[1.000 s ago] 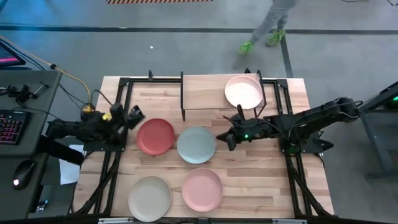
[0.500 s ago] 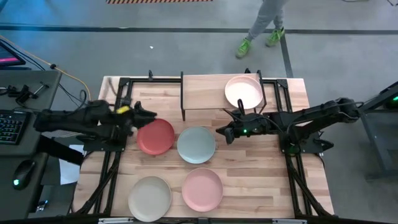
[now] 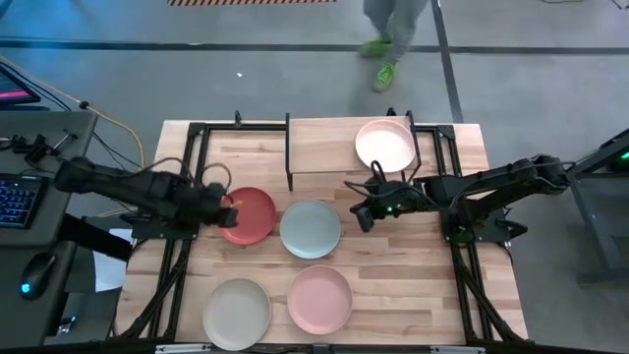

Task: Place and stack plates onto a shelf
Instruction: Put the orange plate on the shelf

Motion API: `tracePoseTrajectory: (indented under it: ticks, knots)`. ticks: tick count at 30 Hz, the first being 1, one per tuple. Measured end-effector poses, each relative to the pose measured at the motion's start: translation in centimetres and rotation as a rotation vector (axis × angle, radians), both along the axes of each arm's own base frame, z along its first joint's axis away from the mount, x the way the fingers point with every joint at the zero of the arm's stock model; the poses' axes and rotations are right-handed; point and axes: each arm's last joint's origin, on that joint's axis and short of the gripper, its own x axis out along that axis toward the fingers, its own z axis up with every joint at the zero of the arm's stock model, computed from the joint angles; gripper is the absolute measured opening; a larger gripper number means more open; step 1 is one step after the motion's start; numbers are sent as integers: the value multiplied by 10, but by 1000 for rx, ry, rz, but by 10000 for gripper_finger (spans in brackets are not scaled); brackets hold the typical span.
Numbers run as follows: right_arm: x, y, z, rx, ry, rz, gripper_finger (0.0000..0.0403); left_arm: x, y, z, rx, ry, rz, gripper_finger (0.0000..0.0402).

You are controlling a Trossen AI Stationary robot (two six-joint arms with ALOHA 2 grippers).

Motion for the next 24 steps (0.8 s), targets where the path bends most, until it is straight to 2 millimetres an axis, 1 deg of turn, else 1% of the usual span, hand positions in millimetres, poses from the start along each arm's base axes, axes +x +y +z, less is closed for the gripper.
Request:
tracePoseTrajectory:
  ticks: [4, 8, 10, 18, 24]
  knots:
    - [-3, 0, -4, -32, 53, 21, 1, -6, -16, -15, -79, 83, 85, 189]
    - [-4, -1, -5, -54, 70, 38, 1, -11, -29, -21, -82, 162, 158, 185]
    - [-4, 0, -5, -67, 70, 49, 1, -12, -34, -26, -52, 194, 207, 184]
    - [-4, -1, -5, -95, 76, 71, 1, -2, -48, -46, 38, 299, 438, 184]
    - [-4, -1, -5, -102, 77, 75, 1, 11, -51, -59, 72, 330, 503, 184]
